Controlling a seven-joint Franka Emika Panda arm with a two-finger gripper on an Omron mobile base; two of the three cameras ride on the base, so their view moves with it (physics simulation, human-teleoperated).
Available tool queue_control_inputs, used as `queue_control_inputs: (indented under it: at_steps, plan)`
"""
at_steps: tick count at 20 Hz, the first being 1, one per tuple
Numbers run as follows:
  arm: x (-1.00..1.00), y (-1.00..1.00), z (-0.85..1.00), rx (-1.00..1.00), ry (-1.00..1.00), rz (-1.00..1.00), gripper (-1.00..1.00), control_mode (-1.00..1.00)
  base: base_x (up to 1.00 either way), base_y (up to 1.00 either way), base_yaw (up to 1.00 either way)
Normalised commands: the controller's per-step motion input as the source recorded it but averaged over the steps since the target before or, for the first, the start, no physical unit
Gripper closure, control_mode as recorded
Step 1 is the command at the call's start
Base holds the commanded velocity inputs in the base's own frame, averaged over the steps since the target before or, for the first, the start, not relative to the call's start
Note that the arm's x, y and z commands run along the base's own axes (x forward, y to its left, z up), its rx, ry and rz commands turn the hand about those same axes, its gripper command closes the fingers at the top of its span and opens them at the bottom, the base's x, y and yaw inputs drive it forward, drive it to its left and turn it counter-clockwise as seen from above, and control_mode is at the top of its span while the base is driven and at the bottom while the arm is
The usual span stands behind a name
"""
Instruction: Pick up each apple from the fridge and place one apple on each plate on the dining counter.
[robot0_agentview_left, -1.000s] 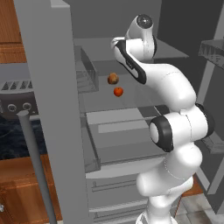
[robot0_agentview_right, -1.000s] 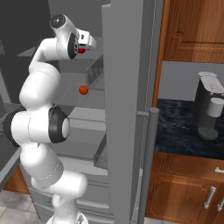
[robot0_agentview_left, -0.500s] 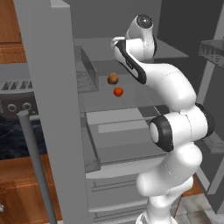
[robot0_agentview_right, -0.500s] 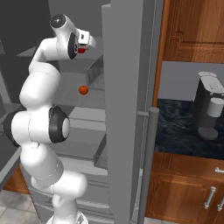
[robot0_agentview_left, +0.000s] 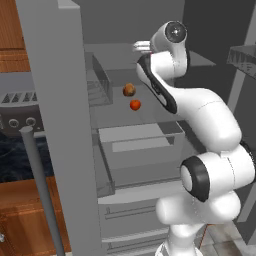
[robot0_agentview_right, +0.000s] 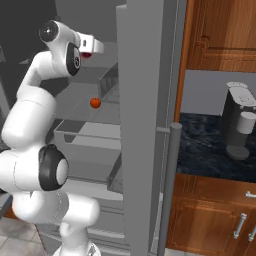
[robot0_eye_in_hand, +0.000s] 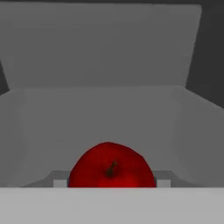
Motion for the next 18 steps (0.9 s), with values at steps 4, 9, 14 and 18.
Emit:
queue_control_inputs:
  at_steps: [4,9,14,18]
  plan:
    - [-1.00,-0.18,0.31,0.06,-0.20,-0.05,1.00,-1.00,0.00,0.00,0.00]
    - [-1.00,-0.11,0.26,0.08,-0.04,0.00,1.00,-1.00,0.00,0.00,0.00]
    - [-1.00,-0.03,0.08,0.06,0.16,0.00,1.00,-1.00,0.00,0.00,0.00]
    - [-1.00,0.00,0.00,0.10,0.29,0.00,1.00,-1.00,0.00,0.00,0.00]
